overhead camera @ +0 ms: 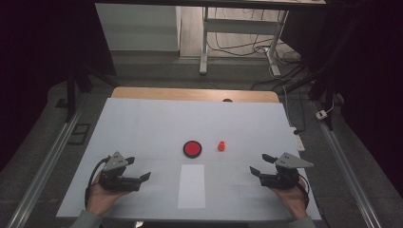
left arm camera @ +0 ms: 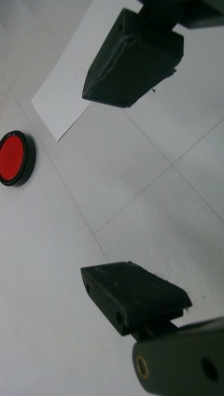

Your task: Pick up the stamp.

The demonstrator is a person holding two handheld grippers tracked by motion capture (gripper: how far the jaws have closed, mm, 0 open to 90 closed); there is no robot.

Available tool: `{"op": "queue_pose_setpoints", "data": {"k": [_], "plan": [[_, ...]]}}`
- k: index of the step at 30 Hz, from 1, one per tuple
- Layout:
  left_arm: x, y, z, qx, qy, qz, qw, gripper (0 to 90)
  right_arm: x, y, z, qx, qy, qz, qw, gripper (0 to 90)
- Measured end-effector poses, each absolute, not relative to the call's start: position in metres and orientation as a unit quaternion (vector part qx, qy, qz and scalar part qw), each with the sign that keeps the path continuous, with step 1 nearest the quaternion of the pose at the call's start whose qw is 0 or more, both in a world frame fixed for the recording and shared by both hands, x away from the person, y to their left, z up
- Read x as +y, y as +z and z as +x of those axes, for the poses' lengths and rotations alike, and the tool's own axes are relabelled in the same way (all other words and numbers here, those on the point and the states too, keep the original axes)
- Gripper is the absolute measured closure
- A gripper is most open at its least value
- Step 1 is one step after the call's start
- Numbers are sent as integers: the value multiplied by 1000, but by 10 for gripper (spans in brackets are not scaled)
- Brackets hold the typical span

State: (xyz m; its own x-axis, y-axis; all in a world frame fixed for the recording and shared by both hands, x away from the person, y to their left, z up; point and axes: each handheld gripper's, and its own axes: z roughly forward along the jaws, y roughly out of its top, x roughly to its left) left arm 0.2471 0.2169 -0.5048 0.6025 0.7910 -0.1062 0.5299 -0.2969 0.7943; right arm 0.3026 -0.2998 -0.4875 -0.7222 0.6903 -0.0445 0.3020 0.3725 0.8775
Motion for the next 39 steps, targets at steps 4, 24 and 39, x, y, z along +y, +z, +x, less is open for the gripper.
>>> {"op": "queue_pose_setpoints", "data": {"k": [4, 24, 39], "plan": [[218, -505, 248, 419, 153, 788, 425, 149, -292, -486, 306, 805, 464, 308, 207, 285], [216, -508, 250, 415, 152, 793, 418, 151, -266, -491, 331, 812, 453, 314, 192, 287], [214, -508, 249, 413, 153, 795, 417, 151, -236, -492, 347, 824, 451, 293, 177, 290]]}}
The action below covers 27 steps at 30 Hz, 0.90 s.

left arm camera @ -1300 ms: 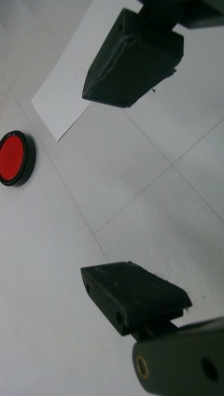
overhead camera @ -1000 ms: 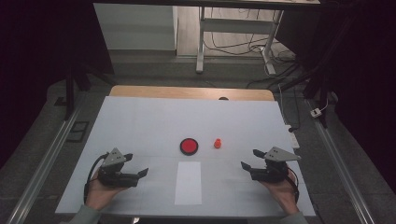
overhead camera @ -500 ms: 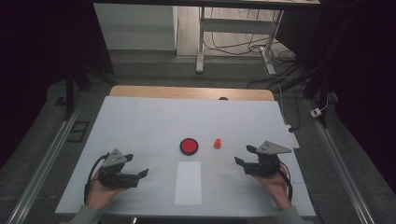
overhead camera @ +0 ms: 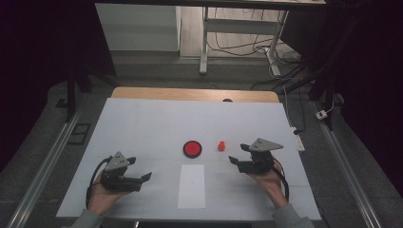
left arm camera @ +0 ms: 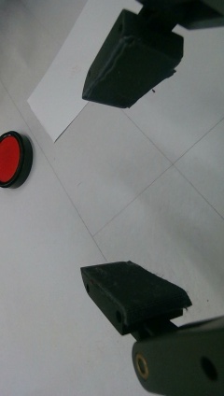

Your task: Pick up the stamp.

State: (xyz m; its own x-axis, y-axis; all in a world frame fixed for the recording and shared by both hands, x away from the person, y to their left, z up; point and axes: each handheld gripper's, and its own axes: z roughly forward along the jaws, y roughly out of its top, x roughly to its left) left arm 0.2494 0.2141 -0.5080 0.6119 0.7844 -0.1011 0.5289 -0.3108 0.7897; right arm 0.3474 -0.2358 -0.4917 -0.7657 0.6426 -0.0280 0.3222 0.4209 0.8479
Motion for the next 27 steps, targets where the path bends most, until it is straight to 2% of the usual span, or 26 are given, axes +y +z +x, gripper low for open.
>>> {"op": "queue_pose_setpoints", "data": {"k": [27], "plan": [[215, -509, 252, 416, 154, 793, 417, 153, -199, -492, 391, 835, 434, 288, 175, 306]]}}
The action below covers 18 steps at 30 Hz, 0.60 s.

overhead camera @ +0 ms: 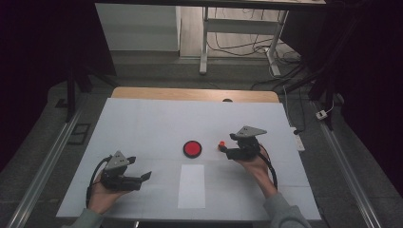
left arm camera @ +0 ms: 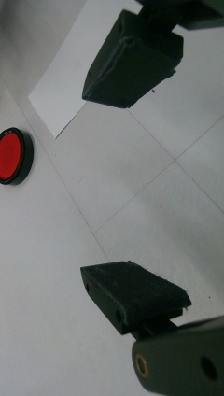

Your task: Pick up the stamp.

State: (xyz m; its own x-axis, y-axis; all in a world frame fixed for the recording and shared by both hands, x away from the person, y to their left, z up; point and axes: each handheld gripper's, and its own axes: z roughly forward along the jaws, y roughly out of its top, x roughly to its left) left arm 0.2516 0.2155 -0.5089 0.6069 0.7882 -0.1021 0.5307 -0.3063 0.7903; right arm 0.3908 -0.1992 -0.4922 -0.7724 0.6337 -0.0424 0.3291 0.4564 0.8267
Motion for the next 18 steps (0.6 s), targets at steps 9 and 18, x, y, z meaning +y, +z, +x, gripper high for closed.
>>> {"op": "queue_pose_setpoints", "data": {"k": [9, 18], "plan": [[216, -510, 253, 416, 153, 794, 416, 155, -187, -498, 402, 841, 423, 291, 170, 327], [216, -510, 252, 416, 154, 794, 415, 156, -185, -506, 407, 845, 409, 299, 169, 388]]}}
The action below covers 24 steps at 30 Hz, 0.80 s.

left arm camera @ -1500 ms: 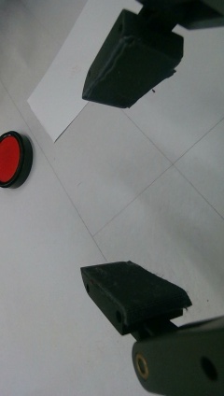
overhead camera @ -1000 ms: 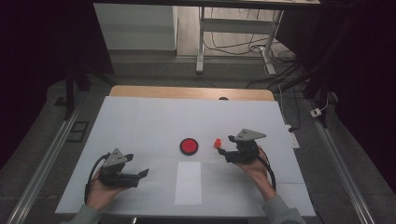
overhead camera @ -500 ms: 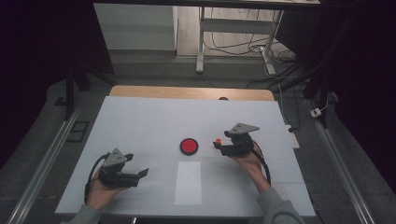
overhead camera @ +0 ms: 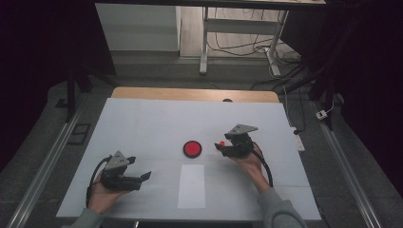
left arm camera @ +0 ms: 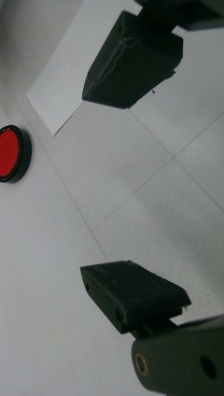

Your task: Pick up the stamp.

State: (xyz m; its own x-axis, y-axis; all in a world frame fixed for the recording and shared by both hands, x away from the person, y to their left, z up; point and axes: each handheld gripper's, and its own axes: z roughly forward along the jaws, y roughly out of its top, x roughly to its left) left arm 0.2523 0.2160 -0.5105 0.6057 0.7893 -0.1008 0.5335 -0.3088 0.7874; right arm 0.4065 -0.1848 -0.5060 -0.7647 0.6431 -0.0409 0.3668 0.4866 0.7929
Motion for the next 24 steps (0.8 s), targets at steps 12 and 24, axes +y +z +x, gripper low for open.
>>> {"op": "queue_pose_setpoints", "data": {"k": [12, 24], "plan": [[216, -511, 252, 416, 154, 795, 413, 157, -183, -515, 410, 851, 393, 305, 169, 527], [217, -510, 252, 416, 160, 793, 416, 162, -184, -518, 411, 853, 390, 305, 166, 717]]}}
